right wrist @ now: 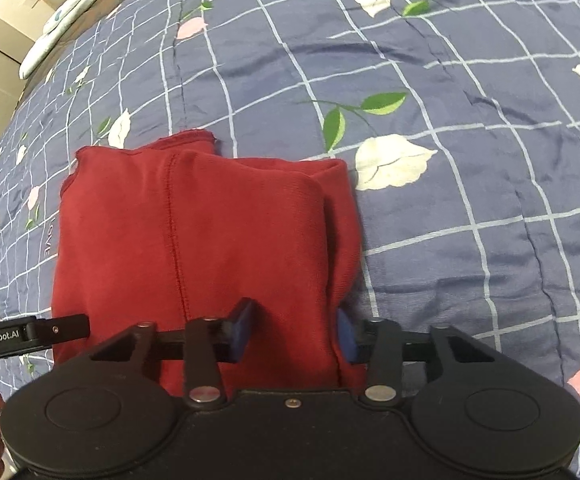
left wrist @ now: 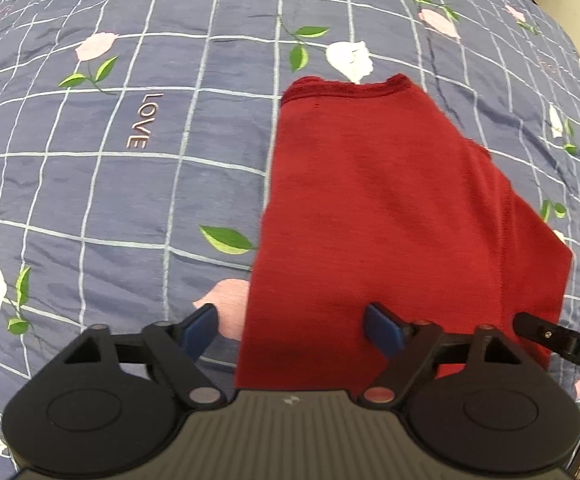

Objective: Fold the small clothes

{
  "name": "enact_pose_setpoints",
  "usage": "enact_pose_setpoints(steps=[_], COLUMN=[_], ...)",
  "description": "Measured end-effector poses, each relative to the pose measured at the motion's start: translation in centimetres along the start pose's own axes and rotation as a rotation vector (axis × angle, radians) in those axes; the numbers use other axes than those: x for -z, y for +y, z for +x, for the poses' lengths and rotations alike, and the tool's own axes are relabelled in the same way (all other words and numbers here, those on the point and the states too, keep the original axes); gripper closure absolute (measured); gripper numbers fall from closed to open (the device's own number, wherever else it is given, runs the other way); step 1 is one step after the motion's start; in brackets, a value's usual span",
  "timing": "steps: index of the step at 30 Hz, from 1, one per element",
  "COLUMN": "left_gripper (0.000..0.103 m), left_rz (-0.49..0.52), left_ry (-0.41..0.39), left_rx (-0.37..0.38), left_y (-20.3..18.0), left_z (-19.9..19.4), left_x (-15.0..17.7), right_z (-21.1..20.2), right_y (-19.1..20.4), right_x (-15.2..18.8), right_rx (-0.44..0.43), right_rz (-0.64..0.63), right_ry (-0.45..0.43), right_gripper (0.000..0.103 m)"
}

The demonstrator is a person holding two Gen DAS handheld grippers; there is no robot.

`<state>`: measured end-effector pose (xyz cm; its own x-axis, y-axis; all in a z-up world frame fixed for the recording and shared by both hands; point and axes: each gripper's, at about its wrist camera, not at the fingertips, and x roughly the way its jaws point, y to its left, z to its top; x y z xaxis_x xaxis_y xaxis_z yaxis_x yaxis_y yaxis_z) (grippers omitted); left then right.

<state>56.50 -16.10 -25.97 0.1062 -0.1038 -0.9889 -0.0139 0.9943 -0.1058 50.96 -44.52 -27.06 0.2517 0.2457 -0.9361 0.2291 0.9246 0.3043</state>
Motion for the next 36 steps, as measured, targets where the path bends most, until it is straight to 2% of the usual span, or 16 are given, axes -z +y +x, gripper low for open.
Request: enact_pose_setpoints(steps=[3,5,8,10,13,18,25,29,36], left_gripper=[0.035,0.037,0.051,0.064,0.075,0.079,0.080,0.080,0.080], left_rz=[0.010,0.022,0.034,0.039,0.053,0.086,0.099,0.085,0.018], left_ry=[-0.002,-0.005,-0.014,-0.028,-0.059,-0.104,-0.156,-0.179,-0.197], left_rx=[0.019,0.001,-0.020,-0.022,-0.011,0.006,0.020,-0.006,-0.045], left_y=[-0.5,-1.0,-1.3,-1.4,-1.6,-1.9,-0.7,1.5,7.6], left_z=[-0.3,-0.7,-1.2,-1.8,-3.0,-5.0,-8.1,-10.0,-12.4], left_x=[-0.1,0.0,0.3,0.5,0.9,1.4,1.9,2.1,3.4], right_z=[-0.5,-1.0,-1.7,-2.3,-3.5,-5.4,-7.1,-7.6,-7.0], right_y=[0.3,0.5,1.2,1.6,2.4,4.6,8.4,10.5,15.3], right_x=[0.1,0.3,0.4,0.7,1.1,1.7,2.4,3.2,4.8], right_rx=[0.011,0.014,0.017,0.016,0.009,-0.023,-0.063,-0.100,-0.169], right_rz=[-0.015,-0.027,-0.044,-0.051,-0.057,-0.092,-0.151,-0.169,-0.211], right_ry=[-0.009,-0.017,-0.038,-0.055,-0.086,-0.129,-0.161,-0.166,-0.138], right_gripper=[0.074,0.083,0.087,0.088,0.089,0.090,0.090,0.090,0.090])
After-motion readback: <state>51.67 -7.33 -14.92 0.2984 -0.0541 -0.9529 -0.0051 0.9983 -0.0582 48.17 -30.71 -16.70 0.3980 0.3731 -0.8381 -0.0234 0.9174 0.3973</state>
